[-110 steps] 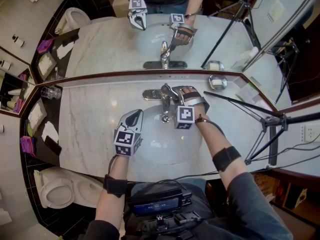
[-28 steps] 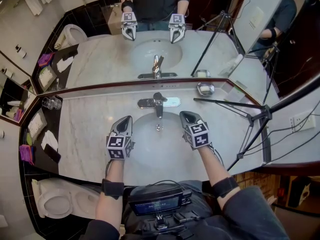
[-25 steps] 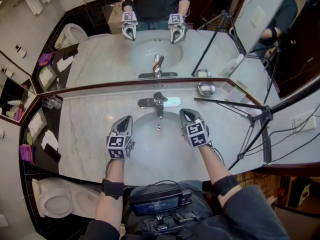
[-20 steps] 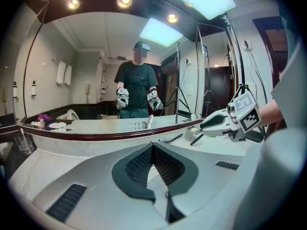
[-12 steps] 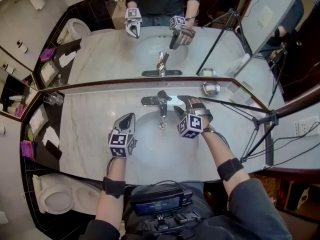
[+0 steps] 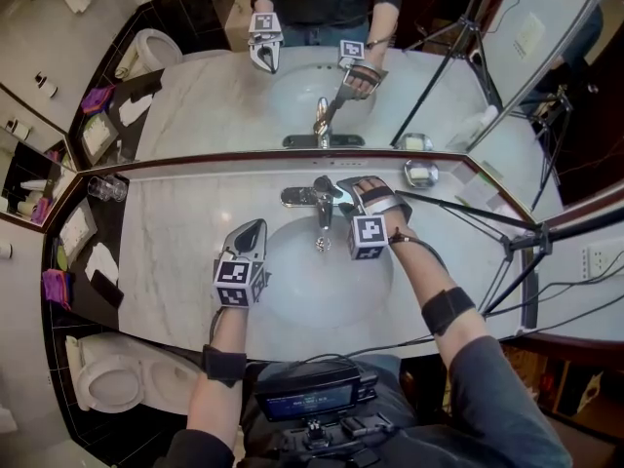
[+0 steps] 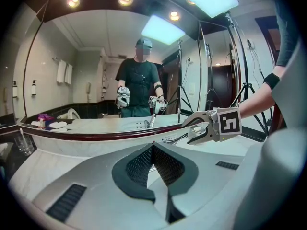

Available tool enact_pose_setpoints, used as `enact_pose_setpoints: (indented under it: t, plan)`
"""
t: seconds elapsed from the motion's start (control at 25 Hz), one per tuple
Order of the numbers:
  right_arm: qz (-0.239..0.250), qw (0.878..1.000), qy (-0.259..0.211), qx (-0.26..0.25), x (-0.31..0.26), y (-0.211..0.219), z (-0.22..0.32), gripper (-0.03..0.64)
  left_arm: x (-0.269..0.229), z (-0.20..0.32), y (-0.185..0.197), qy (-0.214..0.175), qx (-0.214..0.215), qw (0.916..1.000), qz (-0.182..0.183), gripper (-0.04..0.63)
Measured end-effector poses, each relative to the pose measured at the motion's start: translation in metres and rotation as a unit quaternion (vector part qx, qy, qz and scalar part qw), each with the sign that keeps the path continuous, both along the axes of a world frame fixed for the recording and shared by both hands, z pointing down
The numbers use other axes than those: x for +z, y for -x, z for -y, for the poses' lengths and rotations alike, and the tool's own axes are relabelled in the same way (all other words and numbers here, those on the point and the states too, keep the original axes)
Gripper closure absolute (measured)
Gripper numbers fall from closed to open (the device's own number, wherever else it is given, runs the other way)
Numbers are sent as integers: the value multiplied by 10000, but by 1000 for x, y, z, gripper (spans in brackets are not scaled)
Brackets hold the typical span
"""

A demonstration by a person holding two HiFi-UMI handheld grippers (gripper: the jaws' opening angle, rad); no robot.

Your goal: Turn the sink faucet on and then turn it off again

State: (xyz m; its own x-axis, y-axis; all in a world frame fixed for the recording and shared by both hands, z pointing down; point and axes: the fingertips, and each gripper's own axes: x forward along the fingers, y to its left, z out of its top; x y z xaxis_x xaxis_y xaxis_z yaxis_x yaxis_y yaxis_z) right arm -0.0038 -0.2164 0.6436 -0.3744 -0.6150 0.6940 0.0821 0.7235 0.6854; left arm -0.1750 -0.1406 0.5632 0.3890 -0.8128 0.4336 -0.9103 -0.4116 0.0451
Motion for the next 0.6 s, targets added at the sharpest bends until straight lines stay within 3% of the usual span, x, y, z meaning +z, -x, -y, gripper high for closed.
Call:
enact_pose_setpoints:
  t: [0.36, 0.6]
  plan:
    - [-327, 9985, 194, -392, 21, 14, -8, 390, 6, 1, 7, 67, -65, 10000, 25, 595]
    - [-427, 9984, 84, -358, 23, 13, -7, 402, 10, 0, 6, 108, -76, 9999, 24, 595]
